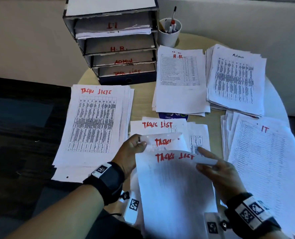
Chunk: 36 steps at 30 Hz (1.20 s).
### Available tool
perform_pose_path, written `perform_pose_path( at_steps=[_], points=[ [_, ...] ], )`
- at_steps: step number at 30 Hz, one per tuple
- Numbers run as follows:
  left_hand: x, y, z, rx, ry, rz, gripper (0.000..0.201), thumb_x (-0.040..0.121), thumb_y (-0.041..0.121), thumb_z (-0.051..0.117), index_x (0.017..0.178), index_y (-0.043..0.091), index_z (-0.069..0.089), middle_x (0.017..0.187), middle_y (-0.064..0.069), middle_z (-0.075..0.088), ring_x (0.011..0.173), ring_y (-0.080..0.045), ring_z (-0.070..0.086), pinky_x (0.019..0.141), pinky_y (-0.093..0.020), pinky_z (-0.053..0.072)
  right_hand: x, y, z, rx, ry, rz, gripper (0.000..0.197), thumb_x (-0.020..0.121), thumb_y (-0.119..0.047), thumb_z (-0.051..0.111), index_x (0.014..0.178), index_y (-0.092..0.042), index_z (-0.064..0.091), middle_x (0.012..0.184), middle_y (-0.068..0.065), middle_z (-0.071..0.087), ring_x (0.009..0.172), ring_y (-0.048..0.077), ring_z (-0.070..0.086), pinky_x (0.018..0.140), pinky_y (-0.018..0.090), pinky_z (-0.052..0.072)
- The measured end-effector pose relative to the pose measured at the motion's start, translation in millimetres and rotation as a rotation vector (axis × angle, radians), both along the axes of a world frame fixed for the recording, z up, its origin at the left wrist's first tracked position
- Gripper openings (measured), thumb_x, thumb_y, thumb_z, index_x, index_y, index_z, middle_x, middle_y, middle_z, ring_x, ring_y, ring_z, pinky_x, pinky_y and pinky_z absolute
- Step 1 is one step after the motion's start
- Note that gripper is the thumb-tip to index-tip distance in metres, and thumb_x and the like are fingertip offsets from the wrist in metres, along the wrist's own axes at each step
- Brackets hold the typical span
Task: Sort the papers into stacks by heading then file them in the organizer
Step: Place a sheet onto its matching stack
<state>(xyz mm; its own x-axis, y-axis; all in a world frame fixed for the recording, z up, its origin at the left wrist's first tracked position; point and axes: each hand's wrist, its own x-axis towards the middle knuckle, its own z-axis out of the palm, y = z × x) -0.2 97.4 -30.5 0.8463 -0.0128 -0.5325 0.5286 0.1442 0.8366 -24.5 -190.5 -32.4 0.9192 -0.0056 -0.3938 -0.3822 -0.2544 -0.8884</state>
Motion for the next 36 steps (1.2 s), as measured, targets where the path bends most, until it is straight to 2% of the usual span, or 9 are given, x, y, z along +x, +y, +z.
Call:
perform_pose_path(
  at_steps=[5, 9, 13, 16, 20, 23, 28, 33, 36],
  points=[
    [8.2, 2.7, -12.7, 0.221, -0.022, -0.012, 0.008, 0.094, 0.019, 0.057, 0.093, 0.013, 0.062, 0.09, -0.007, 0.07, 0.086, -0.03, 0.063, 0.082, -0.042, 0.049, -0.9, -4.4, 6.4, 0.153, 0.021, -0.034, 0.052, 0.074, -0.005, 0.081, 0.123, -0.017, 0.068, 0.119, -0.002, 0.071, 0.114, 0.013, 0.065, 0.089, 0.016, 0.05],
    [17.9, 3.9, -11.9, 0.594, -0.125, -0.018, 0.009, 0.101, 0.014, 0.049, 0.097, 0.016, 0.056, 0.084, 0.007, 0.06, 0.076, -0.013, 0.055, 0.063, -0.02, 0.041, 2.8, -15.6, 30.2, 0.568, 0.049, -0.026, 0.063, 0.053, -0.025, 0.092, 0.106, 0.003, 0.073, 0.124, 0.022, 0.065, 0.114, 0.043, 0.062, 0.099, 0.054, 0.048],
    [9.3, 1.1, -14.1, 0.569, -0.152, -0.081, 0.01, 0.099, 0.026, 0.05, 0.097, 0.019, 0.058, 0.073, -0.002, 0.055, 0.064, -0.018, 0.047, 0.058, -0.026, 0.035, 5.1, -18.1, 27.7, 0.456, 0.099, -0.03, 0.069, 0.052, -0.03, 0.092, 0.114, -0.006, 0.072, 0.113, 0.022, 0.07, 0.105, 0.041, 0.067, 0.094, 0.056, 0.052],
    [2.0, -4.9, -7.3, 0.308, -0.064, -0.063, 0.009, 0.098, 0.028, 0.053, 0.092, 0.024, 0.058, 0.082, -0.004, 0.061, 0.069, -0.017, 0.056, 0.066, -0.027, 0.045, 10.7, -8.2, 11.2, -0.129, -0.021, -0.008, 0.051, 0.07, -0.026, 0.084, 0.119, -0.026, 0.068, 0.118, -0.011, 0.069, 0.1, 0.014, 0.069, 0.088, 0.035, 0.056],
    [1.7, -8.3, 2.9, 0.116, 0.002, -0.098, 0.011, 0.102, 0.003, 0.048, 0.095, 0.009, 0.054, 0.081, -0.003, 0.056, 0.066, -0.012, 0.052, 0.054, -0.017, 0.045, 15.7, 5.7, 1.7, -0.236, -0.049, -0.016, 0.019, 0.078, -0.015, 0.079, 0.088, -0.03, 0.072, 0.08, -0.018, 0.073, 0.083, 0.012, 0.07, 0.057, 0.008, 0.046],
    [21.1, 7.0, -6.9, 0.519, -0.119, -0.235, 0.007, 0.1, 0.016, 0.054, 0.095, 0.019, 0.059, 0.087, 0.002, 0.059, 0.077, -0.015, 0.053, 0.071, -0.033, 0.05, 17.6, 2.2, 2.0, -0.292, -0.077, -0.008, 0.025, 0.079, -0.013, 0.078, 0.081, -0.036, 0.069, 0.08, -0.016, 0.072, 0.087, 0.017, 0.07, 0.065, 0.018, 0.051],
    [82.7, 24.1, -10.3, 1.325, -0.184, -0.663, 0.059, 0.083, 0.041, 0.07, 0.136, 0.026, 0.049, 0.14, -0.002, 0.047, 0.125, -0.031, 0.042, 0.1, -0.042, 0.042, 11.0, -14.9, 6.8, -0.283, -0.079, -0.01, 0.1, 0.074, -0.008, 0.082, 0.144, -0.053, 0.028, 0.142, -0.009, 0.054, 0.118, 0.017, 0.061, 0.102, 0.044, 0.047],
    [100.7, 21.5, -10.9, 1.408, -0.143, -0.664, 0.044, 0.081, 0.044, 0.072, 0.119, 0.031, 0.052, 0.125, 0.002, 0.056, 0.12, -0.028, 0.046, 0.095, -0.044, 0.04, -8.1, -28.4, 11.8, -0.27, -0.205, 0.031, 0.052, 0.073, -0.001, 0.082, 0.091, -0.048, 0.069, 0.08, -0.019, 0.072, 0.073, 0.001, 0.067, 0.071, 0.019, 0.054],
    [91.1, 23.9, -10.2, 1.368, -0.23, -0.581, 0.023, 0.089, 0.033, 0.064, 0.112, 0.03, 0.058, 0.116, 0.004, 0.062, 0.116, -0.028, 0.05, 0.093, -0.041, 0.041, -20.4, -24.6, 15.8, -0.06, -0.229, 0.063, 0.031, 0.068, 0.006, 0.076, 0.073, -0.024, 0.073, 0.091, -0.008, 0.072, 0.087, 0.01, 0.069, 0.077, 0.02, 0.051]
  ],
)
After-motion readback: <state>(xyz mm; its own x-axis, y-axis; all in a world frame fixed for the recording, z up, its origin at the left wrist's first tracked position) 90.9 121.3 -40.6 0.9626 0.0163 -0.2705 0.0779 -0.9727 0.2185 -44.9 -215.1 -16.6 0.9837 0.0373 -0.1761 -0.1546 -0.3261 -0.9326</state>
